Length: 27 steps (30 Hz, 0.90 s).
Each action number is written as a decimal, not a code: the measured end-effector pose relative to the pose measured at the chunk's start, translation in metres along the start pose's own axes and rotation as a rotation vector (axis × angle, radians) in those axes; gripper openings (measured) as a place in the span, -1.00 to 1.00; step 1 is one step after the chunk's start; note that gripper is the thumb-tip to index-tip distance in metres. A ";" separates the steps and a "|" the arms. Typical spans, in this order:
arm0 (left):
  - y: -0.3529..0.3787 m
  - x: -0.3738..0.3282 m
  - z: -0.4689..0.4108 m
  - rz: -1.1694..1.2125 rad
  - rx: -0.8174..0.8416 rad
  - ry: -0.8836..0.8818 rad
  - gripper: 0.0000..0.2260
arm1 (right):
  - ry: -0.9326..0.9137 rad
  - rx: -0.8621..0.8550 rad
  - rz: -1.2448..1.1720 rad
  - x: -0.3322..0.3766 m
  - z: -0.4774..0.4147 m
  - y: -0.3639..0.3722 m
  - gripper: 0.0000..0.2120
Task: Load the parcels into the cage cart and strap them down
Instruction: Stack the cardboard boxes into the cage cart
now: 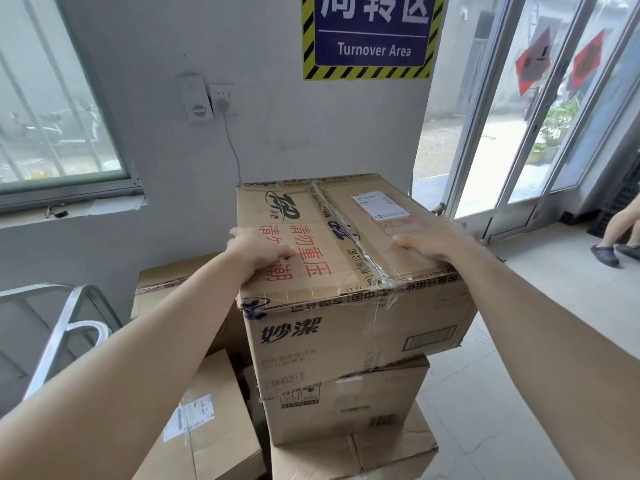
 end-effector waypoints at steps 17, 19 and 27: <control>-0.015 0.022 -0.003 0.237 -0.092 -0.063 -0.35 | -0.016 -0.041 -0.241 0.022 0.024 -0.010 -0.03; -0.023 0.025 0.001 0.251 -0.099 -0.048 -0.32 | -0.017 -0.056 -0.243 0.027 0.030 -0.016 -0.04; -0.101 0.037 0.014 0.320 -0.217 0.072 -0.02 | -0.165 -0.174 -0.331 0.090 0.072 -0.043 -0.01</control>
Point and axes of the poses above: each hand's wrist, its own z-axis away from the middle knuckle, its own y-axis out of the palm, x = y × z, the point moved 5 cm from there along -z, towards the middle knuckle
